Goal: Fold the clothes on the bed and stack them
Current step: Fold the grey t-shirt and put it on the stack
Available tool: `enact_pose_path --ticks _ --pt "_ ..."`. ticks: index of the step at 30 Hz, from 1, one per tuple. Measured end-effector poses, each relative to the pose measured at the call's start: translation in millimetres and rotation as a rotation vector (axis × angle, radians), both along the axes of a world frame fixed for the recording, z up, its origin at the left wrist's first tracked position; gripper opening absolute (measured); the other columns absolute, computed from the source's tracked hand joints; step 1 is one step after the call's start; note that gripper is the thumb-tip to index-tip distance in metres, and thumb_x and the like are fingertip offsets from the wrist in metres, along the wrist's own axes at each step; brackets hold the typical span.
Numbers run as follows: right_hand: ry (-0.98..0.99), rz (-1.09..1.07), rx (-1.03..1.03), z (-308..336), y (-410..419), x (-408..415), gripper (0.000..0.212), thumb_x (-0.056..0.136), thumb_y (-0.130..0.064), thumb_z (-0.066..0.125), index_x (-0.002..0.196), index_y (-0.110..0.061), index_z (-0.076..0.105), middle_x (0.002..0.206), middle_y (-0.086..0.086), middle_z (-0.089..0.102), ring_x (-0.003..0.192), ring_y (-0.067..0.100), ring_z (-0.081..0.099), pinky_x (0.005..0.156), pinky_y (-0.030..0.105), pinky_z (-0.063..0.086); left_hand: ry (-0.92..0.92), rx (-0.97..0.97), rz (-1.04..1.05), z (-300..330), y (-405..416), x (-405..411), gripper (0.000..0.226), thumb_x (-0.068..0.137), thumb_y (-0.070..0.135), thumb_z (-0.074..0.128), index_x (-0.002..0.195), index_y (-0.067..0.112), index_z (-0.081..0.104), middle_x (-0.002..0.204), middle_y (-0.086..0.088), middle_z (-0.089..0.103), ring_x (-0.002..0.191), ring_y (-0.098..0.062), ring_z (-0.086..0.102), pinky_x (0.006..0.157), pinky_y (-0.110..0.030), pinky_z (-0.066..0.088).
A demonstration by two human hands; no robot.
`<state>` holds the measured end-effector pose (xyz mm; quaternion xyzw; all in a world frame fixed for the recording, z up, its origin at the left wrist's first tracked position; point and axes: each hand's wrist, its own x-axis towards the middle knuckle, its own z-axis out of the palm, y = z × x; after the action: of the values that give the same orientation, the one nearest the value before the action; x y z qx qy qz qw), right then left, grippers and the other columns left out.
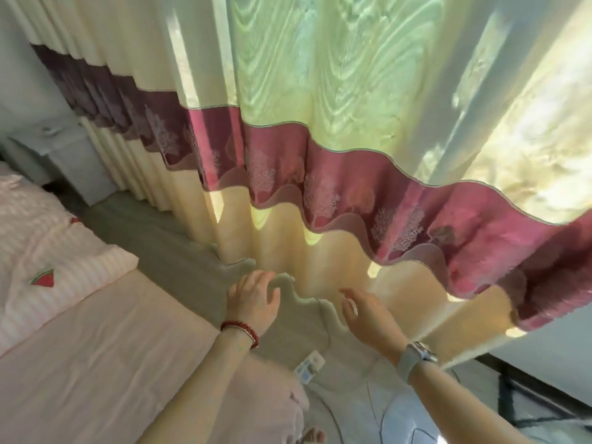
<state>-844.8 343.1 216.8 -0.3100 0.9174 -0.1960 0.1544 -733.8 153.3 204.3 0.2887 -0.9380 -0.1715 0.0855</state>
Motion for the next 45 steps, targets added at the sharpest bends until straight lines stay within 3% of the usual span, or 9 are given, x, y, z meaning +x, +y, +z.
enact_pose_path --ticks 9,14,20,24,29,34,37,41,45 --pt "0.021 0.324 0.037 10.5 -154.8 -96.1 0.038 0.096 -0.025 0.038 0.133 -0.020 0.046 0.131 0.002 0.054 0.120 0.022 0.047 0.099 0.035 0.037 -0.015 0.032 0.215 -4.2 -113.9 -54.6 0.039 0.091 0.032 0.049 0.128 0.020 0.051 0.130 0.001 0.052 0.120 -0.019 0.046 0.095 -0.032 0.034" --pt "0.008 0.518 0.035 -6.1 -267.6 -152.2 0.037 0.096 -0.023 0.037 0.132 -0.019 0.047 0.127 0.005 0.056 0.115 0.025 0.051 0.093 0.038 0.042 -0.048 0.036 0.414 -16.4 -200.4 -73.2 0.040 0.093 0.033 0.046 0.130 0.020 0.049 0.132 0.001 0.051 0.120 -0.019 0.046 0.094 -0.033 0.035" --pt "0.000 0.751 0.154 -24.5 -414.1 -230.0 0.040 0.096 -0.022 0.035 0.134 -0.020 0.045 0.132 0.004 0.052 0.118 0.025 0.049 0.094 0.035 0.040 -0.106 0.144 0.731 -36.4 -303.6 -109.8 0.039 0.094 0.032 0.044 0.131 0.020 0.048 0.131 -0.001 0.051 0.119 -0.021 0.047 0.096 -0.034 0.038" --pt "0.020 0.874 0.160 -14.2 -495.0 -256.2 0.036 0.096 -0.022 0.035 0.129 -0.012 0.048 0.124 0.011 0.054 0.114 0.032 0.049 0.092 0.039 0.041 -0.142 0.213 0.808 -27.9 -351.5 -142.8 0.041 0.095 0.033 0.041 0.134 0.020 0.044 0.134 -0.002 0.049 0.121 -0.021 0.046 0.099 -0.034 0.038" --pt "0.019 1.043 0.144 0.2 -557.8 -240.2 0.022 0.093 -0.018 0.034 0.100 -0.009 0.053 0.103 0.011 0.058 0.101 0.034 0.053 0.079 0.036 0.042 -0.122 0.170 0.900 -0.6 -378.0 -134.5 0.039 0.095 0.031 0.042 0.132 0.019 0.046 0.132 -0.003 0.051 0.119 -0.023 0.047 0.097 -0.036 0.039" --pt "-0.016 1.200 0.110 -0.1 -628.1 -205.1 0.032 0.095 -0.020 0.032 0.120 -0.015 0.053 0.120 0.009 0.056 0.113 0.030 0.050 0.089 0.038 0.039 -0.124 0.099 1.069 13.0 -411.0 -80.4 0.030 0.092 0.024 0.047 0.120 0.016 0.055 0.122 -0.006 0.057 0.110 -0.026 0.052 0.086 -0.034 0.039" --pt "-0.020 1.270 0.070 -5.0 -689.5 -175.2 0.040 0.097 -0.025 0.031 0.135 -0.022 0.044 0.131 0.003 0.053 0.122 0.026 0.046 0.100 0.039 0.037 -0.159 0.074 1.154 10.1 -455.3 -42.2 0.036 0.093 0.029 0.046 0.126 0.018 0.051 0.128 -0.004 0.055 0.115 -0.025 0.050 0.090 -0.035 0.040" --pt "0.001 1.314 0.061 -14.3 -788.9 -119.5 0.040 0.098 -0.028 0.032 0.136 -0.023 0.043 0.133 0.000 0.053 0.120 0.024 0.049 0.095 0.032 0.039 -0.178 0.112 1.238 -3.2 -537.1 11.0 0.042 0.094 0.035 0.041 0.134 0.022 0.044 0.136 -0.001 0.047 0.122 -0.022 0.045 0.097 -0.037 0.039" --pt "0.026 1.351 0.108 -11.1 -878.4 -53.1 0.038 0.099 -0.028 0.034 0.133 -0.020 0.045 0.128 0.003 0.057 0.116 0.023 0.054 0.093 0.031 0.041 -0.177 0.157 1.289 -6.9 -622.8 66.3 0.042 0.096 0.035 0.038 0.136 0.023 0.041 0.137 0.000 0.045 0.122 -0.021 0.044 0.095 -0.035 0.038"
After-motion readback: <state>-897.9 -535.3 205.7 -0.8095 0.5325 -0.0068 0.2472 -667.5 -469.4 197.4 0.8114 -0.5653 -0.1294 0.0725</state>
